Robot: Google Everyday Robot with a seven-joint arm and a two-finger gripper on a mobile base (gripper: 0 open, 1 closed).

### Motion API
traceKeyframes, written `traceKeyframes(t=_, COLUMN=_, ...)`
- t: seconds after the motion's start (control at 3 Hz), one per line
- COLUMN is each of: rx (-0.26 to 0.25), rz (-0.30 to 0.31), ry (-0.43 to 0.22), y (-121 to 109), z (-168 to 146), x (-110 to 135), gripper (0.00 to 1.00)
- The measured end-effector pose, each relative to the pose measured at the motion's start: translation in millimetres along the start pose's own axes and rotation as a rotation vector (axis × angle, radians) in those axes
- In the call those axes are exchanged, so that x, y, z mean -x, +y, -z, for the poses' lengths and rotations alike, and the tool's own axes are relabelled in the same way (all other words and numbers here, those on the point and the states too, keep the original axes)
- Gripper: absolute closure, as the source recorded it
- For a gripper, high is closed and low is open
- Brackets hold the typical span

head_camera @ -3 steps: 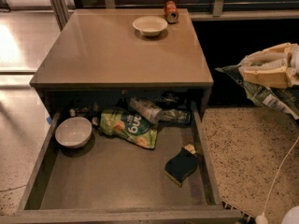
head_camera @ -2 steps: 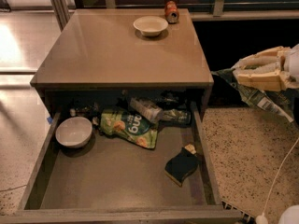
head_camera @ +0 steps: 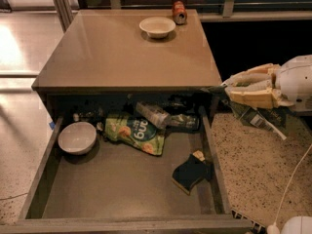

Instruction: Place green jalapeno chip bag into top drawer

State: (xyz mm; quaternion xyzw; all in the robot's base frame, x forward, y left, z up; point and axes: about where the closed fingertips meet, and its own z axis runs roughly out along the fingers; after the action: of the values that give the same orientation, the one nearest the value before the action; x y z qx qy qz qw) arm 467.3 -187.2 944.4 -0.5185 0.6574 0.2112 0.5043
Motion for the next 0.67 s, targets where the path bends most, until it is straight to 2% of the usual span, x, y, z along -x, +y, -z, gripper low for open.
traceKeyframes(t=0.33, rx=0.083, rz=-0.042, ry=-0.018, y=26.6, z=-30.4, x=-21.4, gripper=1.0)
traceKeyframes(t=0.67, rx=0.083, rz=-0.042, ry=-0.018, y=26.6, z=-30.5, x=-21.4, gripper=1.0)
